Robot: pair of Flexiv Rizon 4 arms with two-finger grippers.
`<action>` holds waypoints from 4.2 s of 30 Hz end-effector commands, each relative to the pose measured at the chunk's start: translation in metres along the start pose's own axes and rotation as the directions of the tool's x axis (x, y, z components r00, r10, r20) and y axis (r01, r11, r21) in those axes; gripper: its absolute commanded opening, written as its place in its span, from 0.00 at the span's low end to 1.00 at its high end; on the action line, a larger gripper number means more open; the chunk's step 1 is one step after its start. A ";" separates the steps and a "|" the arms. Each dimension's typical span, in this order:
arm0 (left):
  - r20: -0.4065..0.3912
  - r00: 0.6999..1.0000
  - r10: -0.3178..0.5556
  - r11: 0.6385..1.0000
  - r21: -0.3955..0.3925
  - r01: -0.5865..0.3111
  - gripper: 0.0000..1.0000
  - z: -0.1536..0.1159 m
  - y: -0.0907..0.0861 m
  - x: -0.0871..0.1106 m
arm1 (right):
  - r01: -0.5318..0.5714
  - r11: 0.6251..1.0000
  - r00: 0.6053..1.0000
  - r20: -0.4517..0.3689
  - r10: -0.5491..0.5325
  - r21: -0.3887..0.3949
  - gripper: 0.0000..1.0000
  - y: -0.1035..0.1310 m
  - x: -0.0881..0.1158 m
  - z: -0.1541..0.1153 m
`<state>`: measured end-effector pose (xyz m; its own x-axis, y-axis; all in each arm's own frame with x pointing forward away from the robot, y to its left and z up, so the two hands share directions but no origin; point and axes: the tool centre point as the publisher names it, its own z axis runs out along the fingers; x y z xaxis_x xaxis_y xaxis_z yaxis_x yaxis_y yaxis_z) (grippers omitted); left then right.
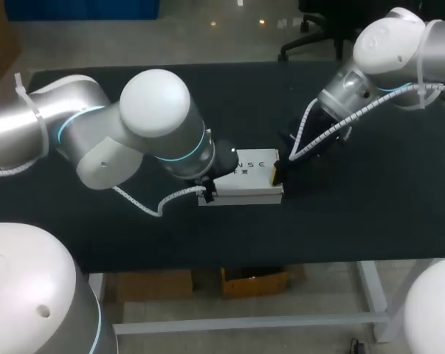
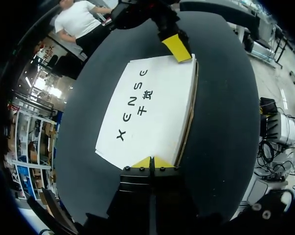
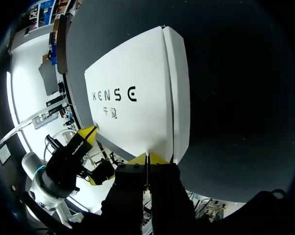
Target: Assemble the packaging by folding the flat box into shape, placing the metal phone stand inside, and closing the box properly
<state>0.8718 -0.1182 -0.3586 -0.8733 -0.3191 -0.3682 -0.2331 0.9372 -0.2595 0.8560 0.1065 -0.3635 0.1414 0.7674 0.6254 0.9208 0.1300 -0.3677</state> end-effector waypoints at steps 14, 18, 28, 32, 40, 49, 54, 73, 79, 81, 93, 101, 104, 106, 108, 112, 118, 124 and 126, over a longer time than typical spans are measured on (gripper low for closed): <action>-0.037 0.999 -0.021 1.000 -0.001 0.021 0.00 0.016 0.005 0.005 | -0.022 0.999 1.000 0.000 0.022 0.023 0.00 0.006 -0.009 0.011; -0.046 0.999 -0.024 1.000 -0.003 0.024 0.00 0.019 0.005 0.007 | -0.029 0.999 1.000 -0.002 0.029 0.028 0.00 0.007 -0.012 0.013; -0.030 0.999 -0.027 1.000 0.011 0.027 0.00 0.009 0.003 0.008 | -0.014 1.000 1.000 -0.009 0.014 0.009 0.00 0.000 -0.008 0.006; -0.012 1.000 -0.024 1.000 0.018 0.024 0.00 0.002 0.001 0.008 | -0.005 1.000 1.000 -0.008 0.005 -0.003 0.00 -0.004 -0.005 0.002; -0.010 1.000 -0.018 1.000 0.022 0.018 0.00 0.002 -0.001 0.008 | 0.001 1.000 1.000 -0.005 -0.001 -0.005 0.00 -0.004 -0.005 0.004; -0.040 0.999 -0.029 0.999 0.014 0.030 0.00 0.012 0.000 0.009 | -0.023 0.999 1.000 -0.007 0.024 0.024 0.00 0.005 -0.014 0.012; -0.031 0.998 -0.056 0.998 0.023 0.056 0.00 0.003 0.000 0.009 | -0.006 1.000 1.000 -0.012 0.006 0.003 0.00 -0.002 -0.010 0.003; -0.051 0.947 -0.319 0.946 -0.077 0.314 1.00 -0.064 -0.006 0.028 | 0.220 0.945 0.974 -0.001 -0.227 -0.241 1.00 -0.028 -0.010 -0.075; -0.091 0.907 -0.412 0.907 -0.138 0.398 1.00 -0.081 -0.008 0.043 | 0.318 0.886 0.946 0.056 -0.318 -0.338 1.00 -0.034 -0.027 -0.101; -0.098 0.893 -0.439 0.893 -0.159 0.422 1.00 -0.084 -0.010 0.050 | 0.351 0.863 0.934 0.070 -0.350 -0.362 1.00 -0.035 -0.033 -0.108; -0.058 0.825 -0.562 0.805 -0.264 0.531 1.00 -0.076 -0.026 0.081 | 0.527 0.667 0.840 0.206 -0.501 -0.526 1.00 -0.043 -0.070 -0.150; -0.029 0.779 -0.626 0.746 -0.314 0.588 1.00 -0.067 -0.037 0.098 | 0.618 0.575 0.777 0.303 -0.552 -0.537 1.00 -0.044 -0.087 -0.166; -0.002 0.769 -0.639 0.724 -0.341 0.600 1.00 -0.066 -0.038 0.101 | 0.618 0.575 0.777 0.303 -0.552 -0.537 1.00 -0.044 -0.087 -0.166; -0.002 0.769 -0.639 0.724 -0.341 0.600 1.00 -0.066 -0.038 0.101 | 0.618 0.575 0.777 0.303 -0.552 -0.537 1.00 -0.044 -0.087 -0.166; -0.002 0.769 -0.639 0.724 -0.341 0.600 1.00 -0.066 -0.038 0.101 | 0.618 0.575 0.777 0.303 -0.552 -0.537 1.00 -0.044 -0.087 -0.166; -0.002 0.769 -0.639 0.724 -0.341 0.600 1.00 -0.066 -0.038 0.101 | 0.618 0.575 0.777 0.303 -0.552 -0.537 1.00 -0.044 -0.087 -0.166; -0.002 0.769 -0.639 0.724 -0.341 0.600 1.00 -0.066 -0.038 0.101 | 0.618 0.575 0.777 0.303 -0.552 -0.537 1.00 -0.044 -0.087 -0.166; 0.025 0.674 -0.739 0.623 -0.356 0.697 1.00 -0.058 -0.038 0.112 | 0.641 0.468 0.755 0.386 -0.531 -0.609 1.00 -0.036 -0.098 -0.172; -0.015 0.635 -0.772 0.596 -0.363 0.716 1.00 -0.056 -0.035 0.113 | 0.668 0.418 0.724 0.406 -0.558 -0.616 1.00 -0.034 -0.101 -0.177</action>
<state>0.7549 -0.1804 -0.3340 -0.3932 -0.9176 -0.0583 -0.9123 0.3973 -0.0993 0.8843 -0.0849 -0.2884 -0.5462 0.7387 0.3950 0.7490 0.2195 0.6252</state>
